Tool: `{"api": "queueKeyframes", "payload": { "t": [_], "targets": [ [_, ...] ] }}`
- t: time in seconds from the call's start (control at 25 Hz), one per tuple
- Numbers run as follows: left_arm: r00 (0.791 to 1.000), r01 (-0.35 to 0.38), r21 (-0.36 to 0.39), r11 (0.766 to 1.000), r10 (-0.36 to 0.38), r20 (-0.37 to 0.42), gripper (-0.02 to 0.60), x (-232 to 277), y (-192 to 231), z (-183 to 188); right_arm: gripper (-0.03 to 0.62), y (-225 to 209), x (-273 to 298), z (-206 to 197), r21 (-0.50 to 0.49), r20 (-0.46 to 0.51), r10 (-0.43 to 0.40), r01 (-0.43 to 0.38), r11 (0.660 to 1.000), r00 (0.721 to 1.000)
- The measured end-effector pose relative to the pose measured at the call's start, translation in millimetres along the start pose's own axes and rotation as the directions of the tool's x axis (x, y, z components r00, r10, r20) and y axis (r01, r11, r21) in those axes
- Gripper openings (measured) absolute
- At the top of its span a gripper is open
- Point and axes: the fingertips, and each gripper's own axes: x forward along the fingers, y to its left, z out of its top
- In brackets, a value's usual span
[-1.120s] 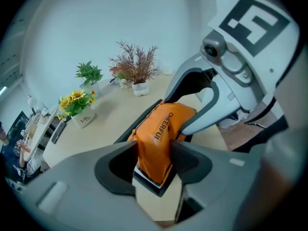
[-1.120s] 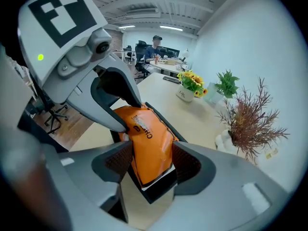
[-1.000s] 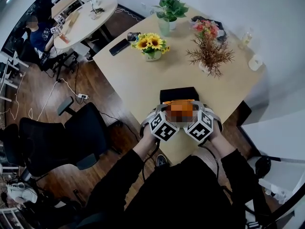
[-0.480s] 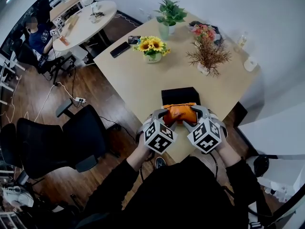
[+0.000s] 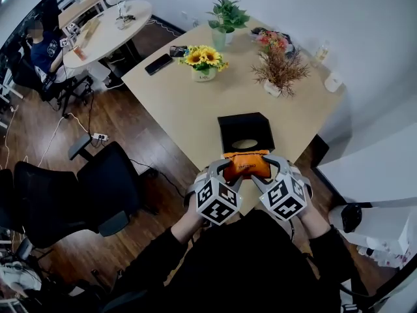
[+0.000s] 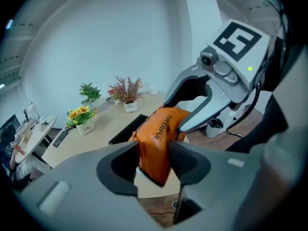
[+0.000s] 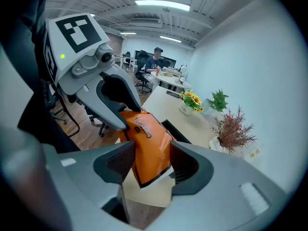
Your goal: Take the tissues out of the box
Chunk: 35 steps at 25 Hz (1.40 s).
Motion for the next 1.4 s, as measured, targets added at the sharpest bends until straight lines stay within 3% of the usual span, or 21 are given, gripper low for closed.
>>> {"api": "queueKeyframes", "payload": {
  "t": [0.36, 0.72, 1.04, 1.4],
  "targets": [
    [0.998, 0.059, -0.017, 0.998, -0.059, 0.009, 0.153, -10.3, -27.5, -24.7, 0.225, 36.0, -7.7, -16.0, 0.036, -0.031, -0.002, 0.003, 0.999, 1.000],
    [0.999, -0.004, -0.033, 0.999, 0.002, -0.047, 0.146, -11.5, -38.6, -28.6, 0.221, 43.5, -9.7, -24.9, 0.002, 0.017, 0.030, -0.030, 1.000, 0.999],
    [0.995, -0.034, -0.039, 0.999, 0.030, -0.096, 0.141, 25.2, -52.8, -37.8, 0.216, 37.7, 8.3, -62.3, 0.035, 0.041, 0.070, -0.072, 0.997, 0.997],
    [0.984, -0.041, -0.062, 0.997, 0.029, -0.177, 0.141, 78.2, -33.5, -65.0, 0.215, 26.3, 61.5, -86.1, 0.033, 0.048, 0.103, -0.104, 0.994, 0.994]
  ]
}}
